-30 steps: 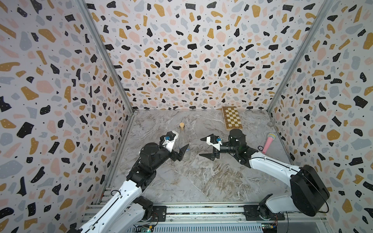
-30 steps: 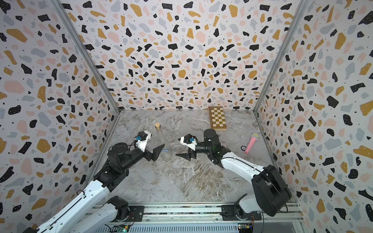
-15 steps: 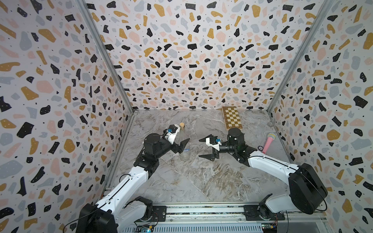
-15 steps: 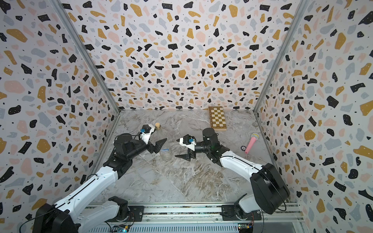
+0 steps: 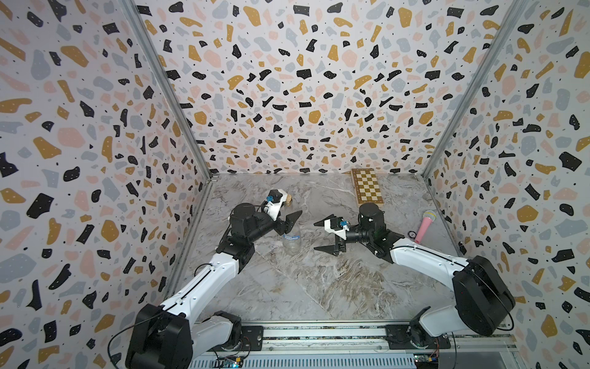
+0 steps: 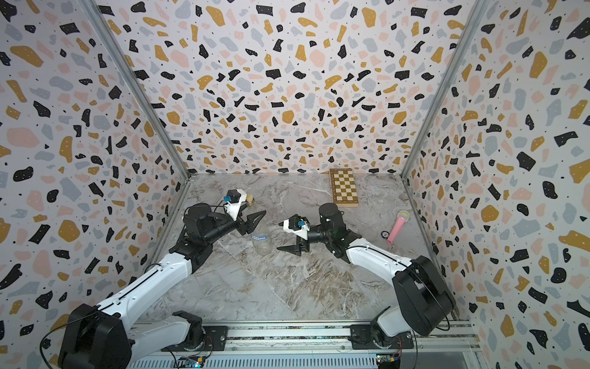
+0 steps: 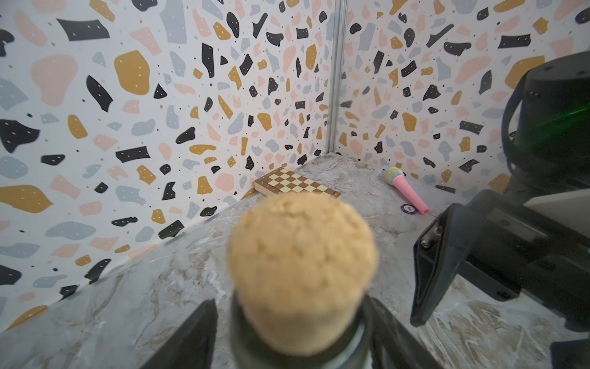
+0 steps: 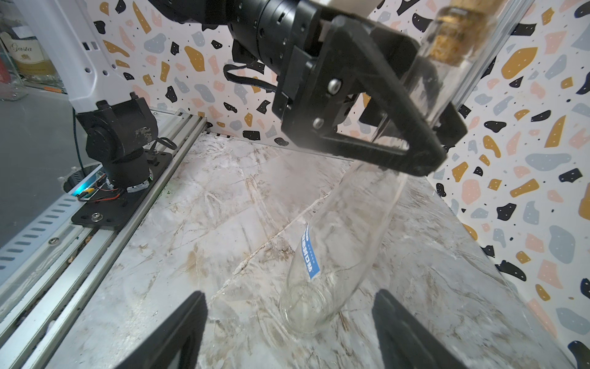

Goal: Remove the label from the bottle
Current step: Pick up the bottle from the center of the board.

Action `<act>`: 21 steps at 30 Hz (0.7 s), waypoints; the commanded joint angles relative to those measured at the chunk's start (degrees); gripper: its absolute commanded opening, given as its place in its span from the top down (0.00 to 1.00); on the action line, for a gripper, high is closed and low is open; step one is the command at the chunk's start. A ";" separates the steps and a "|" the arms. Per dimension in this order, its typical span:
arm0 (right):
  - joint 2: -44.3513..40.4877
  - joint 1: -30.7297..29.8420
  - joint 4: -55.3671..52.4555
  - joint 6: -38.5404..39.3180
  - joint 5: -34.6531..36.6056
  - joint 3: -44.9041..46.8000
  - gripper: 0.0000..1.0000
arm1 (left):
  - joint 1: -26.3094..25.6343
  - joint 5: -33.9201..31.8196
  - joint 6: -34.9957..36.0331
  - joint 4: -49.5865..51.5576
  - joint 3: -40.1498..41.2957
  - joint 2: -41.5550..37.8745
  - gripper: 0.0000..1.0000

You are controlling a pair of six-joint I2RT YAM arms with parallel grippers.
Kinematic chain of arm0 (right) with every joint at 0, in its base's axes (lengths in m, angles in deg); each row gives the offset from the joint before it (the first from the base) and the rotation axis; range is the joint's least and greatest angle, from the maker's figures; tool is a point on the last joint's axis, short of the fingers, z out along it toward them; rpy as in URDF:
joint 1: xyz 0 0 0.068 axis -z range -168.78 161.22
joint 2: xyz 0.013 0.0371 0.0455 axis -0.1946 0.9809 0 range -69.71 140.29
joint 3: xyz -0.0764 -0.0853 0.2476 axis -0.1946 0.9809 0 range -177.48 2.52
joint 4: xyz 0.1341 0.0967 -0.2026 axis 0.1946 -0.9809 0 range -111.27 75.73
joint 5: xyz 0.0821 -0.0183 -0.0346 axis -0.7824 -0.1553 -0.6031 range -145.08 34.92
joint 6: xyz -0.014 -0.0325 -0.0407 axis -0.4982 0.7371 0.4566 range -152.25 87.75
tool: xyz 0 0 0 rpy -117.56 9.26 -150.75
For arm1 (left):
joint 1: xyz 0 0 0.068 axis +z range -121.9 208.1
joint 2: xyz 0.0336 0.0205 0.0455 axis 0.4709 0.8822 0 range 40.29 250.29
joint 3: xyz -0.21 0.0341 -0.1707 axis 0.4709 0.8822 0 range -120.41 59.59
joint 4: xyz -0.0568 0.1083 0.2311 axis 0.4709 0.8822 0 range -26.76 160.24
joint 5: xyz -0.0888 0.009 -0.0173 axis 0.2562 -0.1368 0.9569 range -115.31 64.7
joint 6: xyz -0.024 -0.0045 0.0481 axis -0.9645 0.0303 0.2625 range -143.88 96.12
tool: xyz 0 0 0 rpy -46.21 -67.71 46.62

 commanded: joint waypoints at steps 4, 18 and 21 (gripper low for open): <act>-0.22 0.04 -1.43 0.16 -1.02 -1.89 0.17 | 0.17 1.11 -1.74 -3.49 -1.55 -0.17 0.50; -2.32 -1.55 -1.70 1.79 -1.72 -0.15 0.19 | -0.37 -11.26 -7.38 -0.20 -1.80 -4.44 1.00; -2.82 -1.37 -3.76 4.93 -3.49 -0.74 0.20 | -4.06 -20.86 -6.23 3.69 -2.67 -7.66 1.00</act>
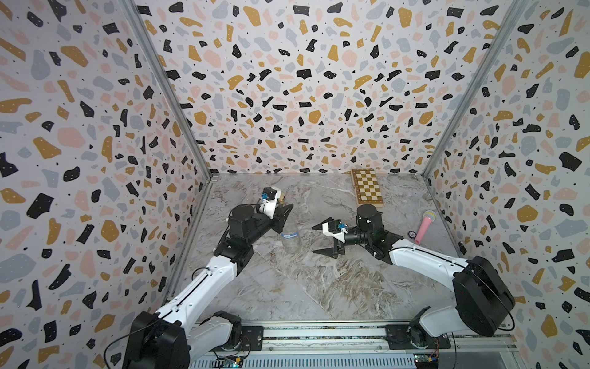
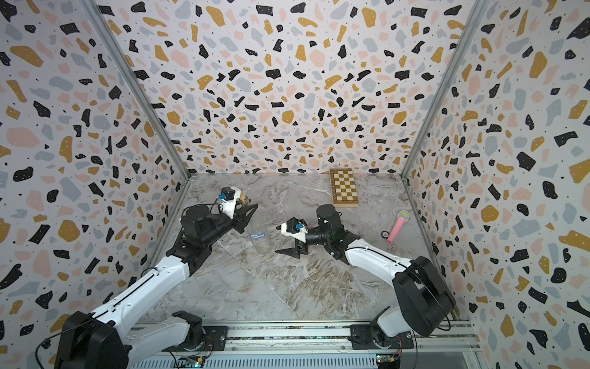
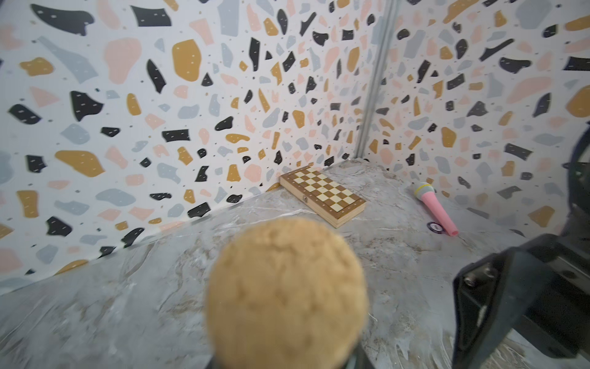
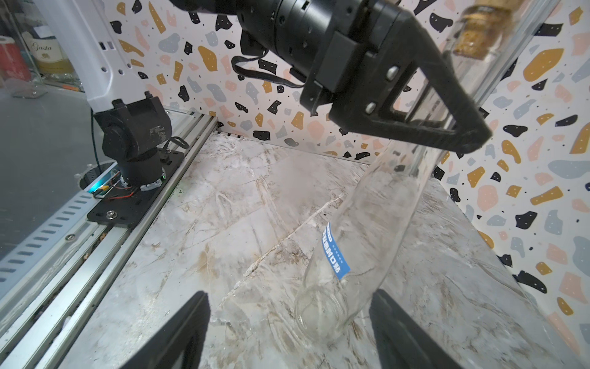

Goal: Remove the label from the bottle
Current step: Pick up the bottle from the center of the board, then hold the bottle at the center of the board.

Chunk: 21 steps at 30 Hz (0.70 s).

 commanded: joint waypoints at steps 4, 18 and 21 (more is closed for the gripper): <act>-1.50 0.01 -2.00 2.67 -4.45 -2.05 0.22 | -6.49 -18.66 -0.48 6.38 -5.60 -6.11 1.00; 3.14 0.30 3.05 -2.98 -2.34 -0.71 0.34 | -15.79 -36.23 -4.75 0.50 -3.01 -7.26 1.00; 4.77 0.78 6.86 -6.15 -1.23 0.01 0.35 | -16.99 -38.73 -5.09 -3.17 -1.81 -6.57 1.00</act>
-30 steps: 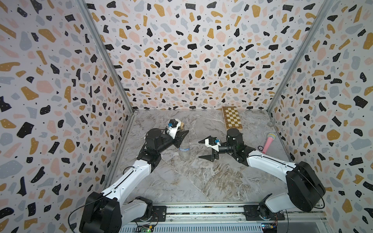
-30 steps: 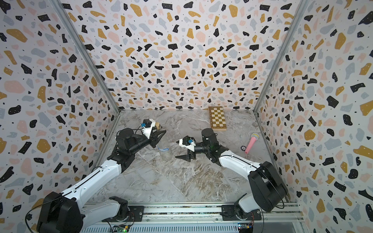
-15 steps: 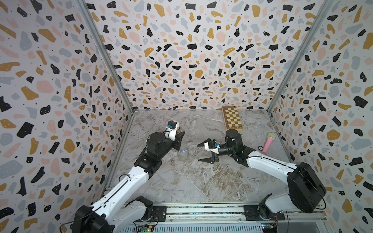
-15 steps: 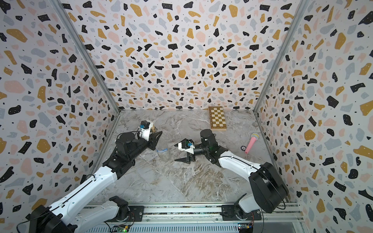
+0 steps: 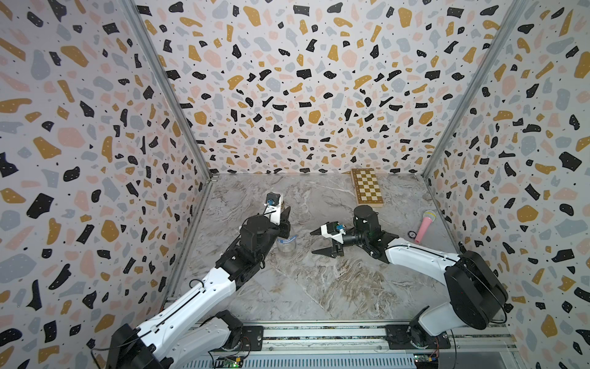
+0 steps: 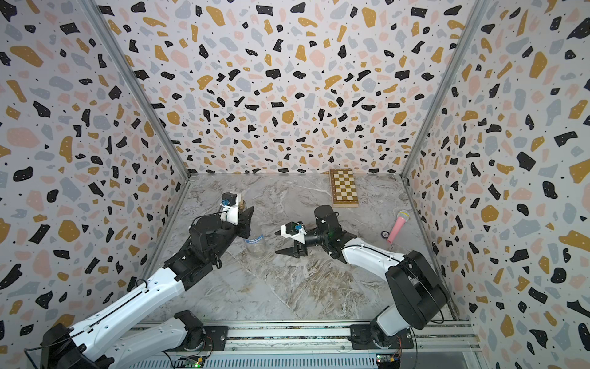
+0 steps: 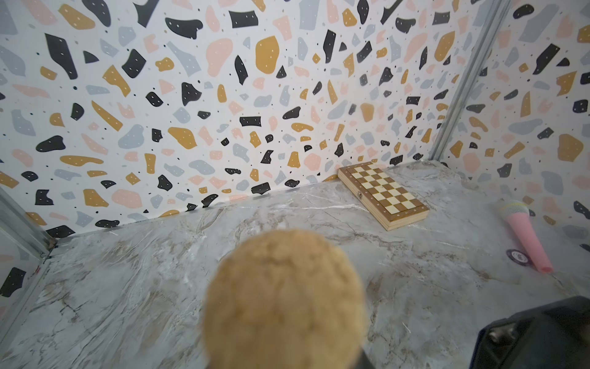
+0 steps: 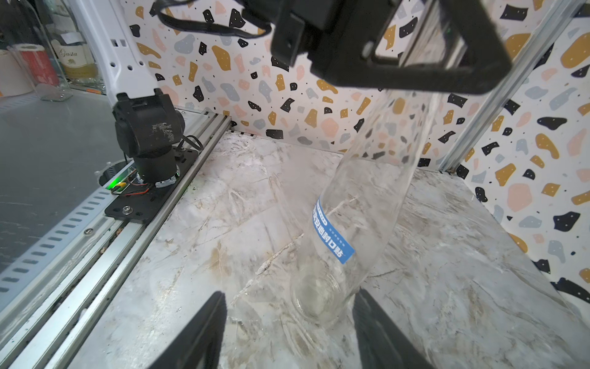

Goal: Remove the label from the bottle
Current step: Hold the bottle at the center of the board.

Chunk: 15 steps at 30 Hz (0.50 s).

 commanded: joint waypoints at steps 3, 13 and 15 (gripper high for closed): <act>1.84 1.50 9.44 -7.39 0.99 1.23 0.35 | -0.86 -5.48 -2.11 -16.08 1.33 0.13 1.00; 6.79 3.06 16.06 -12.18 0.69 0.69 0.38 | -0.86 -5.58 -2.40 -18.40 1.71 3.95 1.00; 7.88 2.93 17.57 -13.77 0.63 0.53 0.40 | -0.91 -5.42 -2.13 -18.30 1.86 4.15 1.00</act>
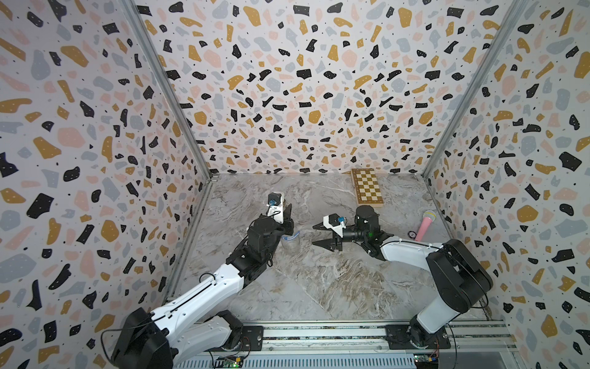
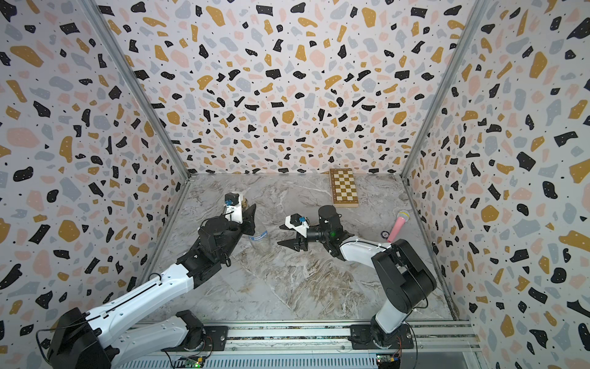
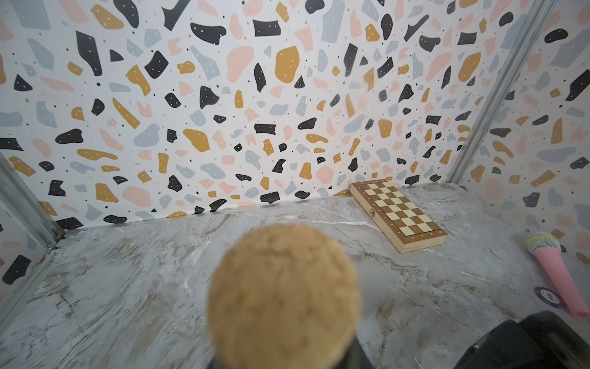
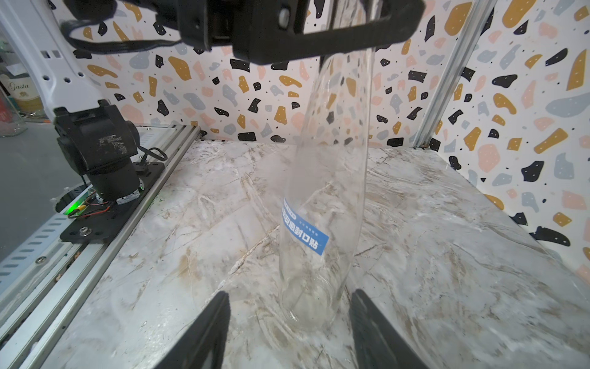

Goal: Remove the label from the bottle
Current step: Hold the bottle at the center of the board, then tear open the label from the bottle.

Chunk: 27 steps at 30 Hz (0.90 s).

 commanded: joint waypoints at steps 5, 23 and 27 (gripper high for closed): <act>3.12 -1.32 4.83 -3.92 -0.82 -2.05 0.41 | -0.14 0.26 0.48 -10.69 0.82 -1.03 1.00; 10.46 -3.41 4.37 -5.25 -2.33 -9.48 0.41 | -0.12 4.30 0.69 -12.35 2.48 -0.32 1.00; 10.87 -3.89 4.46 -5.29 -2.43 -9.53 0.41 | -0.14 4.48 0.65 -12.17 2.47 -0.15 1.00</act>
